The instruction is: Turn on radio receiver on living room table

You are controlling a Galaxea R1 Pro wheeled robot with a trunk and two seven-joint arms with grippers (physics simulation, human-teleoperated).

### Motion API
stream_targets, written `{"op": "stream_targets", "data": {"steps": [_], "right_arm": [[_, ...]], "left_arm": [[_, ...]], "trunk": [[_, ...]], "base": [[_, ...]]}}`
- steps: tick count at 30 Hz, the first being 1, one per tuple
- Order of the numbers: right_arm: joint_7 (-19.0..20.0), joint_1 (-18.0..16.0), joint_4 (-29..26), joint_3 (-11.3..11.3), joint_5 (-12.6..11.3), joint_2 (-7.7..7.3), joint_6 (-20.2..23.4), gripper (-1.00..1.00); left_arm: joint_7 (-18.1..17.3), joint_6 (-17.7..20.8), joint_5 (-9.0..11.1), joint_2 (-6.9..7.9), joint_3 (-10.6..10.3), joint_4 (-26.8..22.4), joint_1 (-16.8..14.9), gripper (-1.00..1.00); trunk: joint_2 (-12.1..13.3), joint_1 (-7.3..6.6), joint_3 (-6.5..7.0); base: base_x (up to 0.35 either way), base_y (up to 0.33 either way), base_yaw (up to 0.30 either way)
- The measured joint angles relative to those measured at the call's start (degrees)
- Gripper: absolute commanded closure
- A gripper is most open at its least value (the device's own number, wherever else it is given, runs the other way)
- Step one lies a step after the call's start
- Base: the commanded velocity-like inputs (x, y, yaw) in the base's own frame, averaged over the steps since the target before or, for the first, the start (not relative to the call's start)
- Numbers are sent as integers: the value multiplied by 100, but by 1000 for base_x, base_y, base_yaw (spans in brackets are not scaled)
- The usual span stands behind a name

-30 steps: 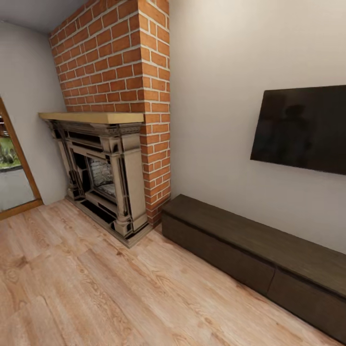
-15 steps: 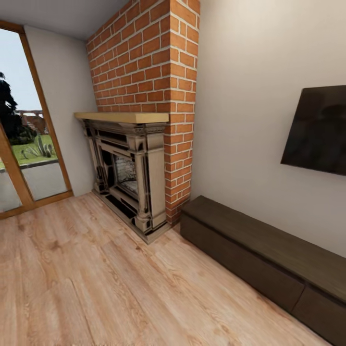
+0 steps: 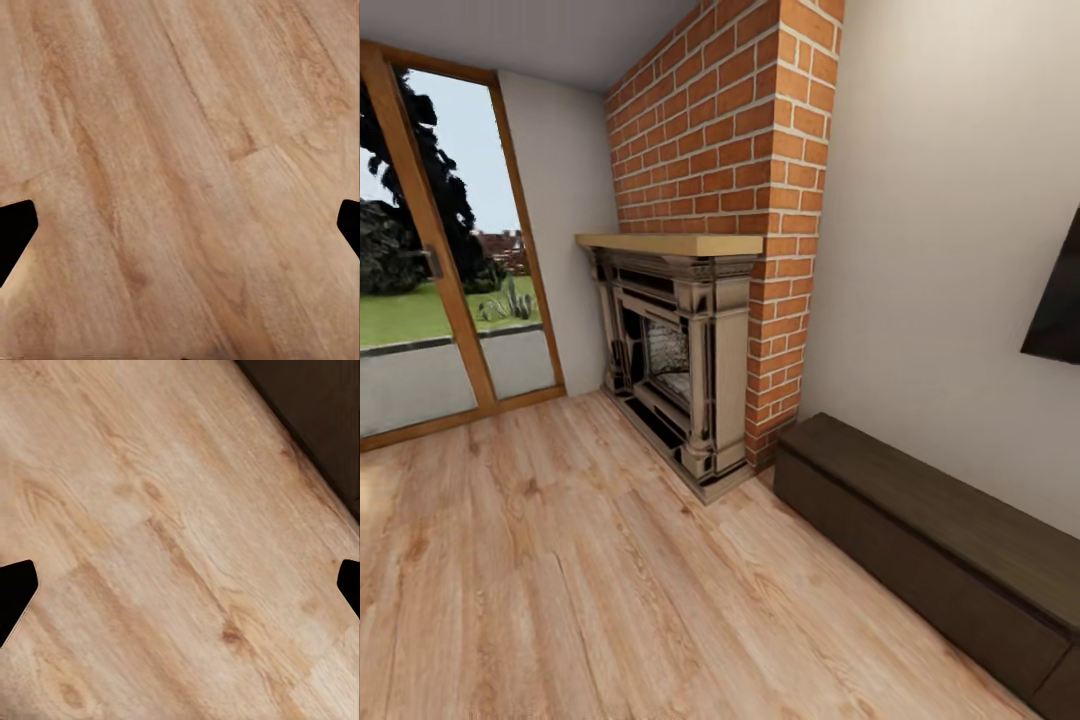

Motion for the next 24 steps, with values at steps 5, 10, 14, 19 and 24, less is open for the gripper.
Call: {"op": "stream_targets", "data": {"steps": [5, 10, 14, 19, 24], "right_arm": [[0, 0, 3, 0, 0, 0, 0, -100], [0, 0, 2, 0, 0, 1, 0, -100], [0, 0, 3, 0, 0, 0, 0, -100], [0, 0, 4, 0, 0, 0, 0, -100], [0, 0, 6, -1, 0, 0, 0, -100]], "left_arm": [[3, -3, -1, 0, 0, 4, -1, -100], [5, -1, -1, 1, 0, 3, -1, -100], [6, 0, -1, 8, 0, 6, -2, -100], [7, -3, -1, 14, 6, 6, -2, -100], [14, -3, -1, 13, 8, 0, 0, -100]], "trunk": [[0, 0, 0], [0, 0, 0], [0, 0, 0], [0, 0, 0], [0, 0, 0]], "base": [[0, 0, 300], [0, 0, 300], [0, 0, 300], [0, 0, 300], [0, 0, 300]]}}
